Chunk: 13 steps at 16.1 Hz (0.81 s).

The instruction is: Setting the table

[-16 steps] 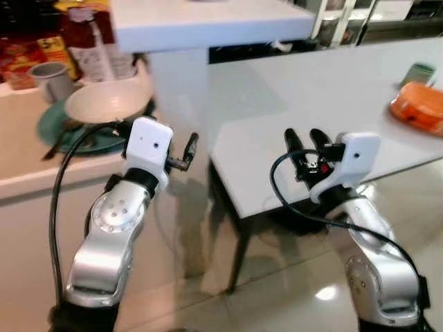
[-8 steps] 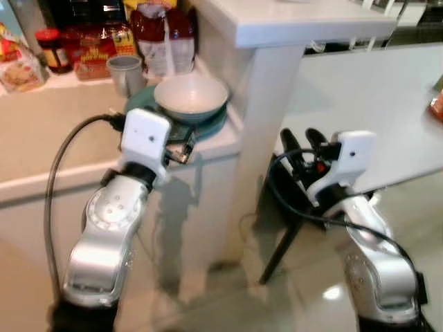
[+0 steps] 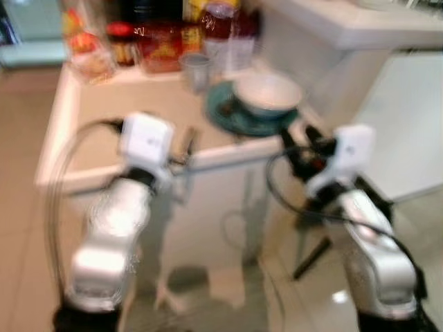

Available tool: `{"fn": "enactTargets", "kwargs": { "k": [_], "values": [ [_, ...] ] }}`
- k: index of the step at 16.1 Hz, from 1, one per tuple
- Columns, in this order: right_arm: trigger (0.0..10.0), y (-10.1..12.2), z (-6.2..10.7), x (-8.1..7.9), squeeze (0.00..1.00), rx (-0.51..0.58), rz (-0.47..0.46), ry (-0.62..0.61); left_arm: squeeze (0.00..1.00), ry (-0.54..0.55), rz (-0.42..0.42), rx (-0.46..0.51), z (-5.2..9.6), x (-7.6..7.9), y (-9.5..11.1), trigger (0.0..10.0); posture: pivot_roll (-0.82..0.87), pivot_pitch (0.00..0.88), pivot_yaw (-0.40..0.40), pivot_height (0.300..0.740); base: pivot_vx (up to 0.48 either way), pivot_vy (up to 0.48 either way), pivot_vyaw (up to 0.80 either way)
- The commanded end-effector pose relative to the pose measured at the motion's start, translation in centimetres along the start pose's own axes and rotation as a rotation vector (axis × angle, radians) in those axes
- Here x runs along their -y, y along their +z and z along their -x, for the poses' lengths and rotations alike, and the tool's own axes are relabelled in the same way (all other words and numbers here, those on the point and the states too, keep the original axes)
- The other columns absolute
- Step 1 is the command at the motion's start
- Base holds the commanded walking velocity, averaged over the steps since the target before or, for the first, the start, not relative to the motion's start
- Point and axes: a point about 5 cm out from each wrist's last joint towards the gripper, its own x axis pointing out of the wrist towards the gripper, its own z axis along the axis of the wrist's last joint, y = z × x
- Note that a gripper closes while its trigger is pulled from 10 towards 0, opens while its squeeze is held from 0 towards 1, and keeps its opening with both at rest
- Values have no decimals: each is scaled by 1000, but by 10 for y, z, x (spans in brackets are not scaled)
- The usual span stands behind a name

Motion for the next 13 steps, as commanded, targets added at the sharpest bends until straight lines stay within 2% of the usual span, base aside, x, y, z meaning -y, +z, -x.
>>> {"fn": "enactTargets", "kwargs": {
  "k": [1, 3, 8, 9, 10, 13],
  "values": [
    [10000, 2, -3, -3, 0, -1, -21, 4, 0, 14, -22, 9, -1, -5, 3, 10000, 79, 0, -62, 740, 0, 480, 0],
    [10000, 3, -4, -2, 0, -8, -26, -10, 0, 13, -20, 9, -3, -5, 3, 10000, 74, 0, -55, 740, 0, 480, 0],
    [10000, 11, -4, 8, 0, 13, -14, -64, 0, -1, 6, 12, -11, -2, 3, 10000, 52, 0, -36, 740, 0, 0, 0],
    [10000, 11, -4, 9, 0, 13, -16, -68, 0, -6, 14, 22, -12, -1, 4, 10000, 51, 0, -34, 740, 0, 0, -781],
    [10000, 11, -4, 9, 0, 12, -14, -71, 0, -8, 12, 26, -13, -1, 5, 10000, 49, 0, -31, 740, 244, 0, -788],
    [10000, 13, -5, 12, 0, 15, 4, -76, 0, -12, 17, 29, -13, 1, 6, 10000, 51, 0, -35, 740, 280, 0, 0]
  ]
}}
